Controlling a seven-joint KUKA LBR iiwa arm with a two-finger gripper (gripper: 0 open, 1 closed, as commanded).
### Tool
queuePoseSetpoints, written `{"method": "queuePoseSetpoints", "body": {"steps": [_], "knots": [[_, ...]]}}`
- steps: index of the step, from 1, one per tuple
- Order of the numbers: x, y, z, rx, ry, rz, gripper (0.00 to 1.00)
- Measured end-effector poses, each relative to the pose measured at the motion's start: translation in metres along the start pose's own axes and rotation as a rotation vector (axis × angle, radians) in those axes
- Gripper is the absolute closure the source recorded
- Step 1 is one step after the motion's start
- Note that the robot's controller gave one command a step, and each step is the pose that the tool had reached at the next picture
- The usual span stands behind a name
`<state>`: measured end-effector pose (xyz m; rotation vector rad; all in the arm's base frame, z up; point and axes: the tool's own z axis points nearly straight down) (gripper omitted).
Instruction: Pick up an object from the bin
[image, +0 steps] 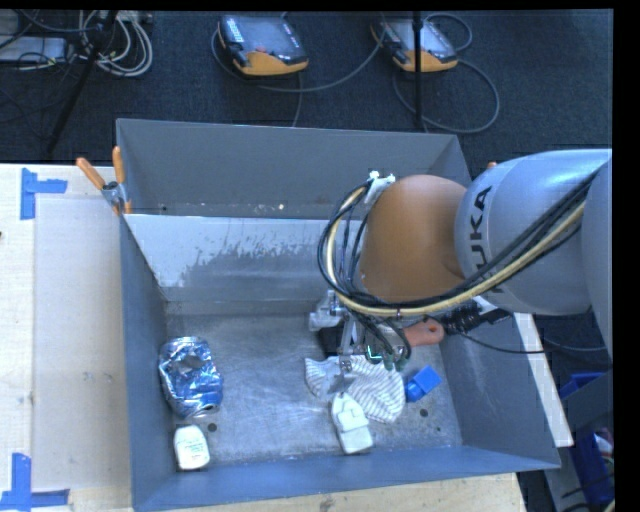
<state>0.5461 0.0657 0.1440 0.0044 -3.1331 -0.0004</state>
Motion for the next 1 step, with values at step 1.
{"method": "queuePoseSetpoints", "body": {"steps": [1], "knots": [[-0.0018,-0.0003,-0.0036,0.0,-0.007,0.002,0.0]]}}
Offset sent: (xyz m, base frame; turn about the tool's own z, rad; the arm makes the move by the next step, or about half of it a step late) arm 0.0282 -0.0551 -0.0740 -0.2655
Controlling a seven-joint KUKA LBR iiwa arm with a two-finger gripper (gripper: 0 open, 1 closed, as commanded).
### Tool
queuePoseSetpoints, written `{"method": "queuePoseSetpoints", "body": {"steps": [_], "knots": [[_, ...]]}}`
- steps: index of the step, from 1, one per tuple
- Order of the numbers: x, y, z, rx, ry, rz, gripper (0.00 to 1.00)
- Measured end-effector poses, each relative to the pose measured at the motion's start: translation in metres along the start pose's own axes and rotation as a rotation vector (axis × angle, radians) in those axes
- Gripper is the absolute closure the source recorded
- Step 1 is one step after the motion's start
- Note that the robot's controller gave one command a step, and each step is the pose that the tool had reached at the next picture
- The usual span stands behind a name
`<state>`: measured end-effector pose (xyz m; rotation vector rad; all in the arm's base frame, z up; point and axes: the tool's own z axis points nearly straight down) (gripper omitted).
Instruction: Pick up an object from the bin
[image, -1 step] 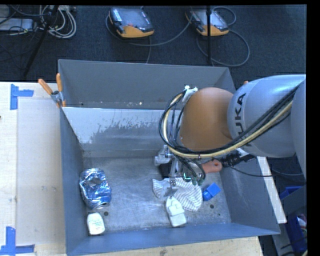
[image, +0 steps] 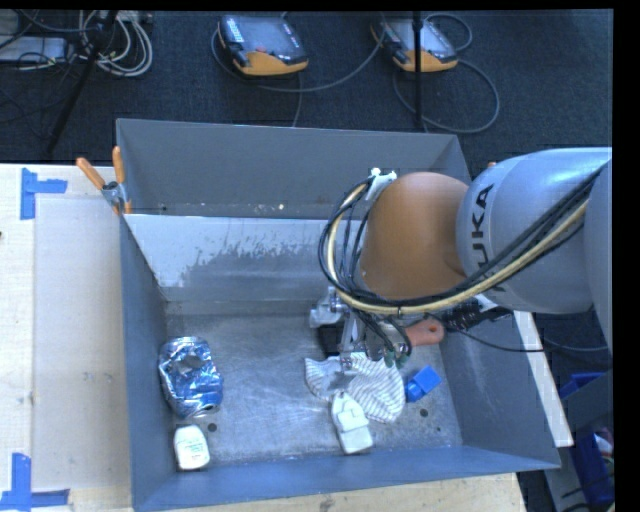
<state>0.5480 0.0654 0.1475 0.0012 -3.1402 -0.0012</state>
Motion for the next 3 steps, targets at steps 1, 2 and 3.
{"method": "queuePoseSetpoints", "body": {"steps": [1,2,3], "knots": [[-0.014,-0.02,0.03,-0.001,-0.009,-0.131,0.0],[-0.044,-0.05,0.07,-0.009,-0.006,-0.218,0.0],[-0.033,-0.047,0.066,-0.002,-0.018,-0.233,0.0]]}}
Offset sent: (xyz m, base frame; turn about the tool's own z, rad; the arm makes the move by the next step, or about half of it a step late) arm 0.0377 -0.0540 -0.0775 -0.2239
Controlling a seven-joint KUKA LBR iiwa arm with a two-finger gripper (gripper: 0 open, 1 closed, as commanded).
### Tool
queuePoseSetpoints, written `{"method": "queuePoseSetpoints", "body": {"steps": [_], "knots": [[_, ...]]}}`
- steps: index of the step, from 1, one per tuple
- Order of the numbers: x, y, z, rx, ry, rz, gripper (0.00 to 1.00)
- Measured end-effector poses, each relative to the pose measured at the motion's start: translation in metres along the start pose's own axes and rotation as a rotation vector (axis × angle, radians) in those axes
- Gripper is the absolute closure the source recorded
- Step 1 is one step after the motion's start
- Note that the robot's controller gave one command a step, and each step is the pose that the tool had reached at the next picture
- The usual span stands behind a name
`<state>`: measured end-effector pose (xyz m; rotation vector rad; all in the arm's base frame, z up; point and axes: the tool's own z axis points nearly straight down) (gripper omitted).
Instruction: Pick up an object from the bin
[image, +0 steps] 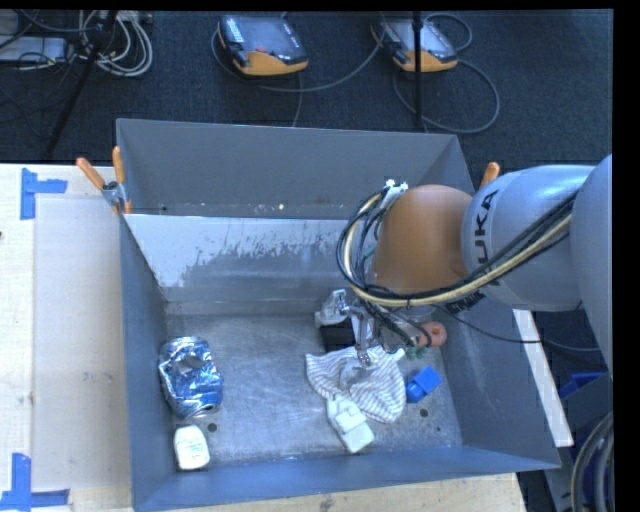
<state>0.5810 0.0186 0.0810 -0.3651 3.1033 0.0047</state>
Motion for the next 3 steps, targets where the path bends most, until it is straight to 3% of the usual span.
{"method": "queuePoseSetpoints", "body": {"steps": [1,2,3], "knots": [[-0.001,-0.001,0.001,-0.006,0.002,-0.056,0.0],[0.012,0.003,0.001,-0.003,0.034,-0.184,1.0],[0.012,0.003,0.001,-0.003,0.034,-0.184,1.0]]}}
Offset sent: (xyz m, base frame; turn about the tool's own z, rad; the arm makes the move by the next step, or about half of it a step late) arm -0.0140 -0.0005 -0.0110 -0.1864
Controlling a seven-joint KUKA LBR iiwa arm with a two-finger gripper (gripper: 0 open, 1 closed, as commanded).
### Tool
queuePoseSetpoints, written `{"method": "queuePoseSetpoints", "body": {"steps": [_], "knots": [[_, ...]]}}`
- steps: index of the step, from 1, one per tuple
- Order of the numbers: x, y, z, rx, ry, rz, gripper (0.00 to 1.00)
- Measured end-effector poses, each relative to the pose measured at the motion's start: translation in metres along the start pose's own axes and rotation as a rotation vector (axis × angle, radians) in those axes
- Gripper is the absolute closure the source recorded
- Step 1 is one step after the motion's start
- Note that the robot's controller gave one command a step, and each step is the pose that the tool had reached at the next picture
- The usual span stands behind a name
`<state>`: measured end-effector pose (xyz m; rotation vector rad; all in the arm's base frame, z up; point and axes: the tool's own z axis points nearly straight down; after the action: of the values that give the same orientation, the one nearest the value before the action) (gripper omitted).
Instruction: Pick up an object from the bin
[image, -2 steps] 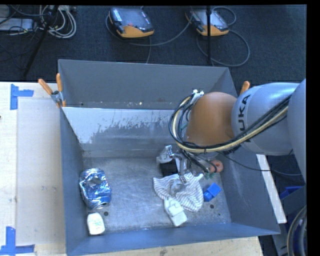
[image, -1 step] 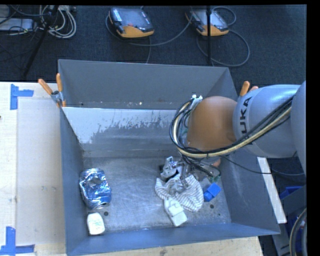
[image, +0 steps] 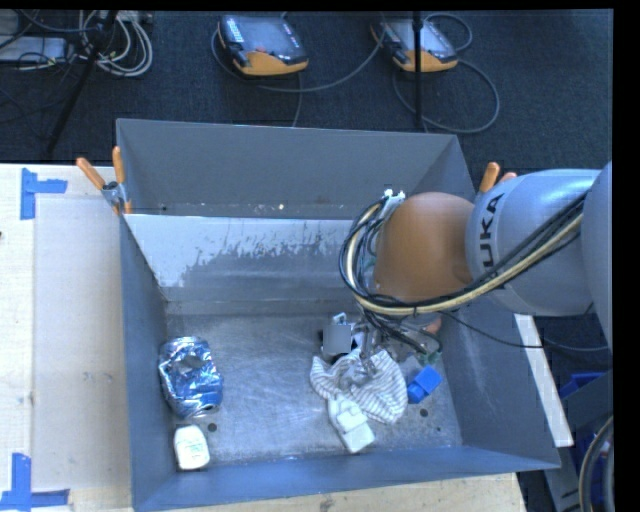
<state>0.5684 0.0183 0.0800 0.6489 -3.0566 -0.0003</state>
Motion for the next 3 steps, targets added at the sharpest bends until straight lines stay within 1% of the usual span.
{"method": "queuePoseSetpoints", "body": {"steps": [1,2,3], "knots": [[0.001,0.001,-0.002,-0.001,0.001,0.0,1.0],[0.003,0.002,-0.016,0.001,-0.008,0.001,1.0],[0.002,0.002,-0.038,0.002,-0.013,0.002,1.0]]}}
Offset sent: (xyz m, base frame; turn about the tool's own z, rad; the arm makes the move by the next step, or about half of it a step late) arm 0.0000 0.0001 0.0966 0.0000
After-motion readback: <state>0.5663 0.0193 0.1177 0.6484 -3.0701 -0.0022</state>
